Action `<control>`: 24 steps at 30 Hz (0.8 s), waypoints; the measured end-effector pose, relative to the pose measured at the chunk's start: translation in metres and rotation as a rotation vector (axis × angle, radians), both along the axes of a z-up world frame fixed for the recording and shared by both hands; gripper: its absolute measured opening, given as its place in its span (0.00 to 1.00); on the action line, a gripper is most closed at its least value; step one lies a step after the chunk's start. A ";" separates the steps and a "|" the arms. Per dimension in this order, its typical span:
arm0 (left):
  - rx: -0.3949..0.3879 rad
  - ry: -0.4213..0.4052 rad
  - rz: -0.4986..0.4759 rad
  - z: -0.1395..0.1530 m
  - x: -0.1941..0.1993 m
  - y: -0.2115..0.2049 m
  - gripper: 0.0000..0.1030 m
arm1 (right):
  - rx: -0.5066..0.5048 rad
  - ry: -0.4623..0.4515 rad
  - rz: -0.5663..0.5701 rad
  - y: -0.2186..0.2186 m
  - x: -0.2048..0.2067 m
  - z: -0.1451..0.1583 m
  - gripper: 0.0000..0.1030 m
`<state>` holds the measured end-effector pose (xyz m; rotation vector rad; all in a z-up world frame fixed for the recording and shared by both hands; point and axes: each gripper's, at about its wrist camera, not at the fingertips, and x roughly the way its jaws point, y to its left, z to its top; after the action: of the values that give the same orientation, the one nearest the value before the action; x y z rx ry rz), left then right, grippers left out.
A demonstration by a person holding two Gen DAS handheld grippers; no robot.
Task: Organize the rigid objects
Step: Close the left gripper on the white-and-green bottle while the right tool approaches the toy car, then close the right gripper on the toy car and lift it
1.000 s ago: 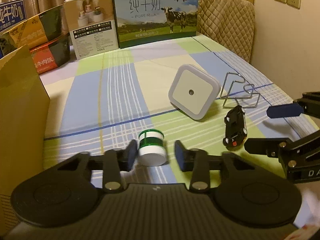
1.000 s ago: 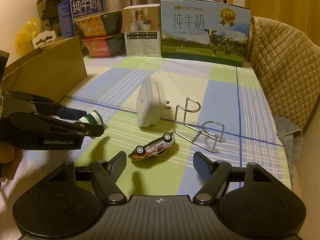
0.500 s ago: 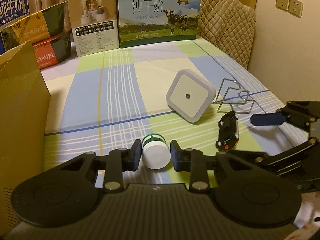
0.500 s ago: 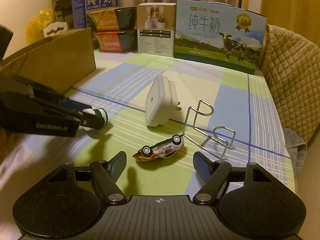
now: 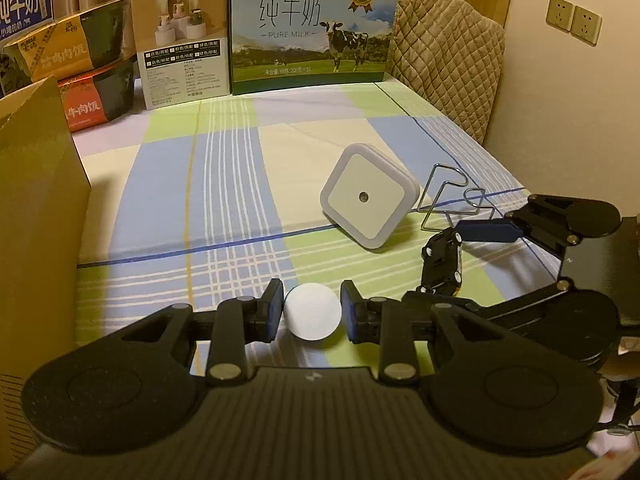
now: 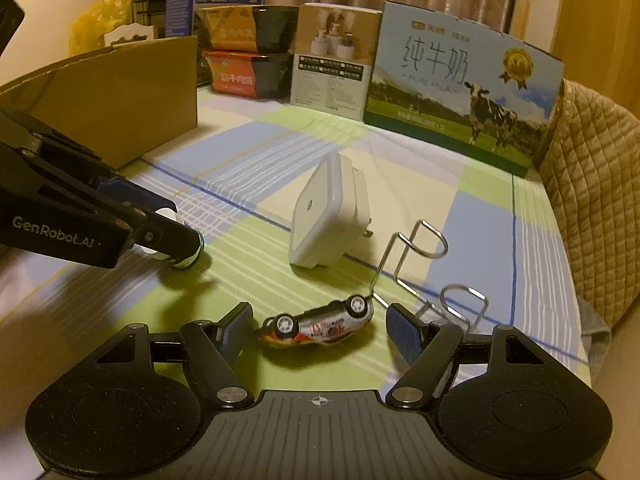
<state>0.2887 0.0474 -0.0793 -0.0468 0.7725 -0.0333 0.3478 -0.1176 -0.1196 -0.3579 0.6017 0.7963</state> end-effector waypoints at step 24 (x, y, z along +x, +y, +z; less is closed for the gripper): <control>-0.032 -0.026 -0.006 0.008 -0.010 -0.002 0.25 | 0.064 0.084 -0.093 -0.009 -0.003 0.028 0.60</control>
<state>0.2788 0.0456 -0.0711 -0.0741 0.7457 -0.0518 0.3453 -0.1269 -0.0914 -0.2367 0.6653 0.7418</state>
